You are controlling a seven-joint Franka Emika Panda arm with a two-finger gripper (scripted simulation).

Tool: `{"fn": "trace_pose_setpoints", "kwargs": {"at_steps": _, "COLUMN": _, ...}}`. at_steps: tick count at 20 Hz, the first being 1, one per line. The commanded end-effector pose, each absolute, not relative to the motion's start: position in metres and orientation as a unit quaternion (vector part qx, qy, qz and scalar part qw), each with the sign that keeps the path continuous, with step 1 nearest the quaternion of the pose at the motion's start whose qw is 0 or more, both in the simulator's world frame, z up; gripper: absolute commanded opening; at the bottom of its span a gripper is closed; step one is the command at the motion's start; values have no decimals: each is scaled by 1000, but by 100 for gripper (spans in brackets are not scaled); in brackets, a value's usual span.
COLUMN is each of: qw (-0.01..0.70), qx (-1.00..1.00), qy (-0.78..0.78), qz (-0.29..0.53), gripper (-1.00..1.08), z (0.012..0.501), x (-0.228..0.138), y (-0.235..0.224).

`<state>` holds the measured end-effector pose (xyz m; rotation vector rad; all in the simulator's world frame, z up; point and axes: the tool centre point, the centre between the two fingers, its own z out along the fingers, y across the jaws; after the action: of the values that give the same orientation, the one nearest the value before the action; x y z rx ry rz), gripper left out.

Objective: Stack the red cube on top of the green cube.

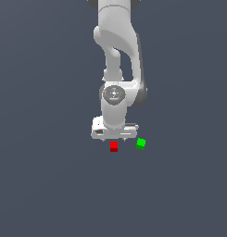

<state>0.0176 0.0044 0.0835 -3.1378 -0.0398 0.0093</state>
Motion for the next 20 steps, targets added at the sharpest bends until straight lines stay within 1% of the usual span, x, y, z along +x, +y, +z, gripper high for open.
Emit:
{"fn": "trace_pose_setpoints", "kwargs": {"at_steps": 1, "qw": 1, "qx": -1000, "qy": -16, "qz": 1, "gripper": 100, "z": 75, "x": 22, "y": 4}}
{"fn": "trace_pose_setpoints", "kwargs": {"at_steps": 12, "qw": 0, "qx": -1000, "qy": -18, "qz": 1, "gripper": 100, "z": 66, "x": 24, "y": 4}}
{"fn": "trace_pose_setpoints", "kwargs": {"at_steps": 20, "qw": 0, "qx": -1000, "qy": -18, "qz": 0, "gripper": 100, "z": 32, "x": 24, "y": 4}}
